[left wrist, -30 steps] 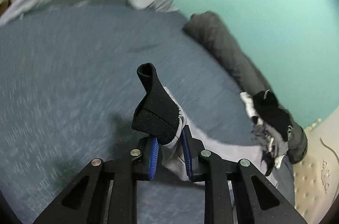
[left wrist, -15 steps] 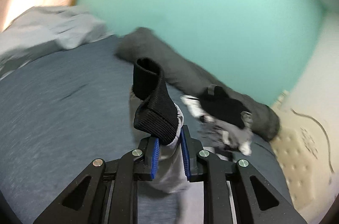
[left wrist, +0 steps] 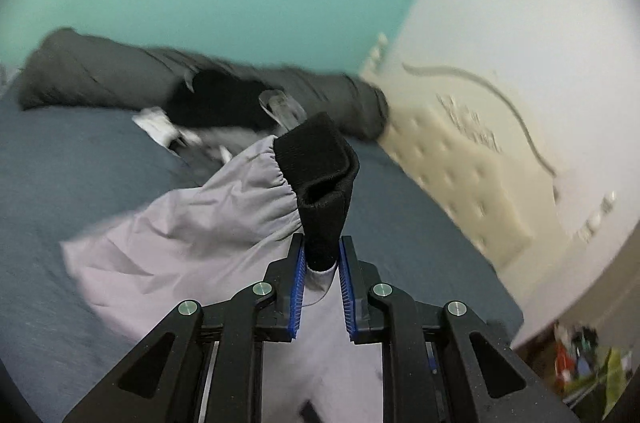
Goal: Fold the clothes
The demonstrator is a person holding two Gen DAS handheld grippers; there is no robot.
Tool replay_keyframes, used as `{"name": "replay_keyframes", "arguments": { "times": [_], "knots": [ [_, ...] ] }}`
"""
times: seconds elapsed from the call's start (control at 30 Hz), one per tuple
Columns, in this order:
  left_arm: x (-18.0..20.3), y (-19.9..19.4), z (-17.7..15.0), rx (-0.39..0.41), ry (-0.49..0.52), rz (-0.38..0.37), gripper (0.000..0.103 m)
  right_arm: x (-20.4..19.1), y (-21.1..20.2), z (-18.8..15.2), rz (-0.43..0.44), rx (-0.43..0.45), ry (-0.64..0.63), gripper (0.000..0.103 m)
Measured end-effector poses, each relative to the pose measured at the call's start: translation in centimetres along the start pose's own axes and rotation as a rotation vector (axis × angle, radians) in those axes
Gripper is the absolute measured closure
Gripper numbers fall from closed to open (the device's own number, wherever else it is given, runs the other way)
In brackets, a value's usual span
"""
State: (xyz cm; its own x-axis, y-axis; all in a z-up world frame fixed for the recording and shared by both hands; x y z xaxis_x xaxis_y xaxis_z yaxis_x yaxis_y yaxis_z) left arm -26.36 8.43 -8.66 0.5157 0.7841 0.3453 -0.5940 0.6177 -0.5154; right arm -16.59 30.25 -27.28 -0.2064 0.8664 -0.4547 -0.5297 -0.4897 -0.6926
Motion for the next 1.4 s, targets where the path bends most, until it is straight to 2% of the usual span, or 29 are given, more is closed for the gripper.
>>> {"name": "replay_keyframes", "arguments": {
  "times": [0.1,0.2,0.3,0.37,0.47,0.53,0.6,0.7,0.73,0.8,0.93,1.03,1.27,1.4],
  "knots": [
    [1.3,5.0,-3.8,-0.068,-0.024,-0.034,0.086,0.6,-1.4,-0.2,-0.004,0.003,0.009,0.076],
    [2.3,8.9,-6.1,-0.116,-0.044,-0.042,0.086,1.2,-2.2,-0.4,-0.009,-0.001,0.013,0.076],
    [2.9,11.9,-9.0,-0.173,-0.069,-0.049,0.086,1.9,-2.6,-0.7,-0.019,-0.011,0.022,0.075],
    [3.4,13.3,-10.8,-0.208,-0.061,-0.049,0.086,2.3,-2.7,-0.9,-0.02,-0.021,0.032,0.07],
    [5.0,13.7,-12.8,-0.245,-0.024,-0.061,0.084,2.7,-2.6,-1.1,-0.013,-0.035,0.045,0.07],
    [6.0,13.7,-13.5,-0.266,0.005,-0.075,0.077,3.0,-2.4,-1.1,0.0,-0.042,0.071,0.069],
    [6.6,13.2,-13.5,-0.271,0.016,-0.096,0.063,3.5,-2.1,-1.1,0.014,-0.047,0.115,0.069],
    [6.5,11.5,-13.1,-0.257,0.02,-0.103,0.055,4.2,-1.7,-0.8,0.03,-0.042,0.179,0.068],
    [6.2,10.9,-13.0,-0.257,0.017,-0.101,0.054,4.4,-1.6,-0.7,0.028,-0.039,0.191,0.063],
    [4.8,9.7,-13.0,-0.253,0.011,-0.082,0.053,4.5,-1.3,-0.4,0.032,-0.034,0.21,0.053],
    [0.7,7.3,-13.3,-0.254,-0.014,-0.01,0.051,4.7,-0.5,0.3,0.028,-0.036,0.219,0.051],
    [-3.0,5.6,-14.2,-0.257,-0.05,0.048,0.05,5.1,1.4,0.2,0.009,-0.082,0.233,0.045],
    [-11.6,1.9,-17.3,-0.275,-0.139,0.177,0.049,5.2,7.3,-0.9,0.011,-0.198,0.308,0.044],
    [-15.3,0.2,-18.7,-0.271,-0.197,0.221,0.049,4.9,10.3,-1.8,-0.034,-0.263,0.274,0.044]
  ]
}}
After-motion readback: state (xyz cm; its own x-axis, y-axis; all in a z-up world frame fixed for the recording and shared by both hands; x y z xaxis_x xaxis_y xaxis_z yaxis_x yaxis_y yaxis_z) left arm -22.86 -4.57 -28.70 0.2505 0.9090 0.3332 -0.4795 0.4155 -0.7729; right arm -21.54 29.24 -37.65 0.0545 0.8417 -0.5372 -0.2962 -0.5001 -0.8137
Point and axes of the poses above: each gripper's, at about its wrist camera, not at the fingertips, and y roughly the way its jaws point, x to its right, z to its top, the point moved 10 cm from there along y, roughly the way its jaws point, and after that the axes turned 5 degrees about y, right-handed, at the moved point
